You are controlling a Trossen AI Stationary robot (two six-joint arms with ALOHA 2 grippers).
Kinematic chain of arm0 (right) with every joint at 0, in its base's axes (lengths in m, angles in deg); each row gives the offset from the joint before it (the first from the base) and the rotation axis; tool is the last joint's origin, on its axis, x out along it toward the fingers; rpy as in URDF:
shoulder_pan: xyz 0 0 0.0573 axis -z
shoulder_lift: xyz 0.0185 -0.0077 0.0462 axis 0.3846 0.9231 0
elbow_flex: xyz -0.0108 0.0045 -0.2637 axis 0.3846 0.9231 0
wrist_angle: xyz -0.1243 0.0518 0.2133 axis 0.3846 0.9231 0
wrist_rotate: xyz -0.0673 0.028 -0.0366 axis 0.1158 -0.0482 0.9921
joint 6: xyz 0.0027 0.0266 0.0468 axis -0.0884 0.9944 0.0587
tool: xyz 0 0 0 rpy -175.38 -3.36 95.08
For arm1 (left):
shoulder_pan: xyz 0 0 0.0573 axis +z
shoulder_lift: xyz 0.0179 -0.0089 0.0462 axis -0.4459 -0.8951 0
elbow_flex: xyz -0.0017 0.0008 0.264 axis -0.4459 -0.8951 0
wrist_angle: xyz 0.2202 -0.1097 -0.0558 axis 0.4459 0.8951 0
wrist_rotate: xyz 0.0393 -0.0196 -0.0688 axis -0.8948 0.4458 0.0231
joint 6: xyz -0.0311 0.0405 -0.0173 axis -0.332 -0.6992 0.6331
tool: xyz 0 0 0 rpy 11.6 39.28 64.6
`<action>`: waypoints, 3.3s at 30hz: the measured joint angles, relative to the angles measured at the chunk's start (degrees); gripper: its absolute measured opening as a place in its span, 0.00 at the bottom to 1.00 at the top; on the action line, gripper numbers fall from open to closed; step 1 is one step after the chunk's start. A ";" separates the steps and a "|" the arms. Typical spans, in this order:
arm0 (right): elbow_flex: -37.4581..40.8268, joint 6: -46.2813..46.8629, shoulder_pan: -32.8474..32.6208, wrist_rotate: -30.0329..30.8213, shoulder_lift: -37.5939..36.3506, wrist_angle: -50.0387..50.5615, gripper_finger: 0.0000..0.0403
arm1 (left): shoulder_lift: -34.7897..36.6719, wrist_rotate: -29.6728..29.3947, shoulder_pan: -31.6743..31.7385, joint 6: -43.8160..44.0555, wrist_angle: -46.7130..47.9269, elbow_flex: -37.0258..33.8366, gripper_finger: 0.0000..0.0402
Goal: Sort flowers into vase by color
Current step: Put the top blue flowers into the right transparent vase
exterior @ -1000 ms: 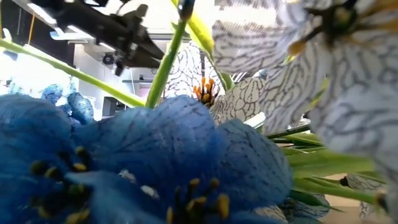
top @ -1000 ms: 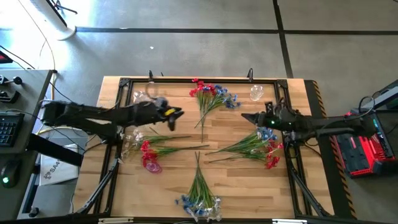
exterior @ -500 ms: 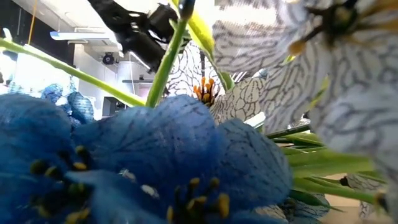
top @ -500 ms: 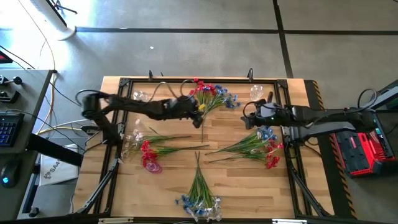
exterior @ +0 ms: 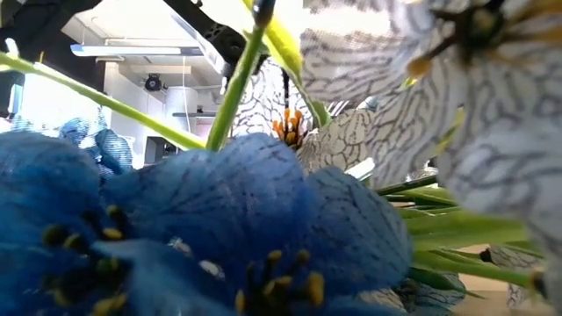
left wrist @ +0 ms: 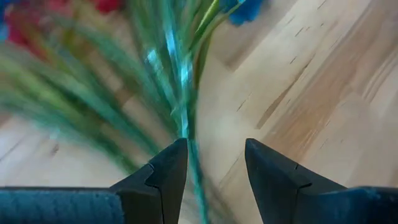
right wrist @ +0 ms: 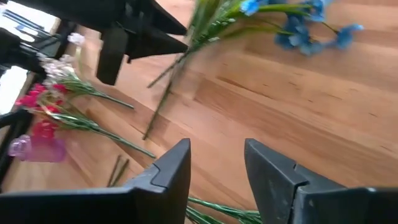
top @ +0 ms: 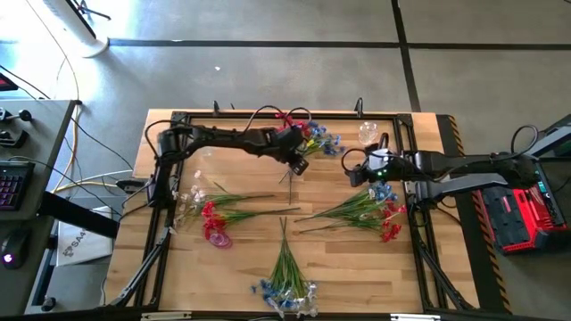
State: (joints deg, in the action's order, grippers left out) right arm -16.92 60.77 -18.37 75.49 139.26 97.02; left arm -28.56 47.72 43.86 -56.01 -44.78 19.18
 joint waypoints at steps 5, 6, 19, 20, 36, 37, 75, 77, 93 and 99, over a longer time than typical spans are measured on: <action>0.00 1.21 0.00 -0.08 -0.02 1.03 0.32 | -4.01 -0.68 0.00 -0.78 3.56 4.43 0.37; 0.01 1.49 0.00 -0.07 -0.02 0.86 0.31 | -4.73 -0.72 0.13 -0.61 4.71 5.04 0.37; 0.02 1.58 -0.07 -0.08 -0.02 0.44 0.23 | -6.42 -2.58 0.62 1.26 10.75 6.51 0.30; 0.02 1.58 -0.07 -0.08 -0.02 0.44 0.23 | -6.37 -2.62 0.60 1.24 10.65 6.51 0.28; 0.07 4.06 -0.08 0.77 -0.02 0.10 0.23 | -4.73 2.76 0.23 0.38 11.77 6.45 0.02; 0.07 4.23 -0.11 0.77 -0.02 -0.23 0.23 | -3.77 2.78 0.23 0.87 11.99 6.45 0.02; 0.09 6.55 -0.18 -0.11 0.00 -3.39 0.38 | -3.64 0.35 1.42 -8.31 12.02 4.48 0.19; 0.09 6.55 -0.47 -0.09 0.02 -3.38 0.38 | -4.01 0.37 1.42 -8.31 11.92 4.48 0.19; 0.09 6.72 -0.55 -0.10 0.00 -3.38 0.38 | -3.11 0.39 2.02 -6.81 13.71 4.58 0.02; 0.11 6.63 -0.55 -0.34 0.02 -3.61 0.38 | 1.39 0.16 2.02 -6.95 17.78 6.53 0.02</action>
State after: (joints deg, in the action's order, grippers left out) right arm -16.82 67.40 -18.92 75.16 139.28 93.41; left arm -27.17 47.89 45.88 -62.96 -27.00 25.72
